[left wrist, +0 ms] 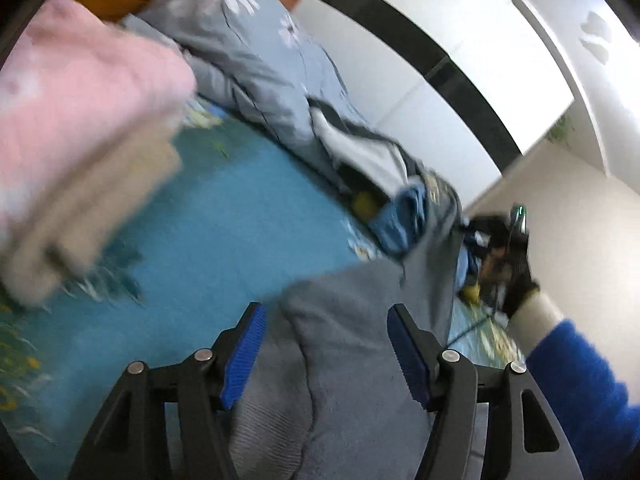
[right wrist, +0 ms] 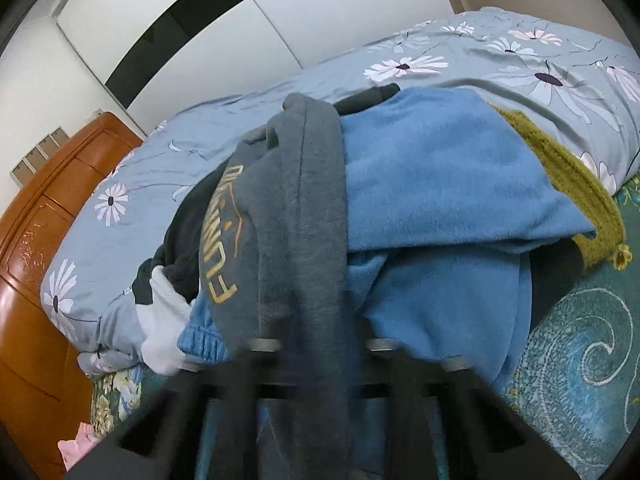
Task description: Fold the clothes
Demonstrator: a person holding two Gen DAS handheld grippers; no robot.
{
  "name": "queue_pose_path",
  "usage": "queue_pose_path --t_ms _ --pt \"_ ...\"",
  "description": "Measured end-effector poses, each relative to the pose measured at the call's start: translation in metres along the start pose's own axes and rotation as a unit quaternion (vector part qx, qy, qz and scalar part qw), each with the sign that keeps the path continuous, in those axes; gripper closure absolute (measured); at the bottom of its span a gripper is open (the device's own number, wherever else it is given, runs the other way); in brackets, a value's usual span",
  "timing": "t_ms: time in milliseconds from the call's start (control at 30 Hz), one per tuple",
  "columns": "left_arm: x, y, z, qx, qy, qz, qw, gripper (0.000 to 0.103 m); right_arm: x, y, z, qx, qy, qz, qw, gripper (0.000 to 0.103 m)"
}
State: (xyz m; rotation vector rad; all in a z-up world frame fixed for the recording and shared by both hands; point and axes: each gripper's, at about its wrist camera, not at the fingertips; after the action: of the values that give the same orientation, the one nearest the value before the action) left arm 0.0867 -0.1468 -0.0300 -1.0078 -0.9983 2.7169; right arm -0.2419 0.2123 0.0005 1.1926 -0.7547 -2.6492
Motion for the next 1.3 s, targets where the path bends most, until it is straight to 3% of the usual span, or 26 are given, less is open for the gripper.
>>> queue_pose_path --t_ms 233,400,500,600,733,833,967,1033,1300 --pt "-0.002 0.003 -0.007 -0.006 0.001 -0.008 1.0 0.031 -0.066 -0.018 -0.006 0.018 -0.003 0.118 0.993 0.097" --pt "-0.001 0.003 -0.008 -0.007 0.0 -0.005 1.0 0.03 -0.15 -0.037 -0.064 -0.036 0.015 0.199 0.979 0.097" --pt "0.0 0.0 -0.008 0.002 0.0 0.001 1.0 0.028 -0.175 -0.061 -0.117 -0.055 0.055 0.182 0.98 0.097" --pt "0.001 0.0 -0.009 0.003 -0.002 0.002 1.0 0.027 -0.17 -0.086 -0.157 -0.066 0.106 0.142 0.982 0.097" --pt "0.0 0.001 -0.01 0.002 -0.004 0.0 1.0 0.027 -0.158 -0.104 -0.182 -0.041 0.149 0.138 0.978 0.096" --pt "0.0 0.001 -0.011 0.006 -0.005 0.001 1.0 0.027 -0.161 -0.109 -0.179 -0.044 0.146 0.135 0.979 0.094" --pt "0.002 -0.001 -0.011 0.011 -0.004 0.007 0.9999 0.026 -0.175 -0.123 -0.167 -0.035 0.125 0.131 0.983 0.075" --pt "0.003 -0.002 -0.011 0.013 -0.004 0.01 0.9999 0.025 -0.178 -0.135 -0.154 -0.028 0.107 0.12 0.987 0.071" --pt "0.005 -0.002 -0.009 0.012 -0.004 0.012 0.9998 0.024 -0.095 -0.15 -0.08 -0.012 0.084 0.032 0.996 0.068"
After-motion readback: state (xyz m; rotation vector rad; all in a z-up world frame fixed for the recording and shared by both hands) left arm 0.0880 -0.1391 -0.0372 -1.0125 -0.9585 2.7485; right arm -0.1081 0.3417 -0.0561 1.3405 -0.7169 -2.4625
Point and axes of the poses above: each gripper's, at about its wrist camera, not at the fingertips, and x roughly the way its jaws point, y to its left, z to its top, and after that the axes turned 2 degrees about z, right-handed
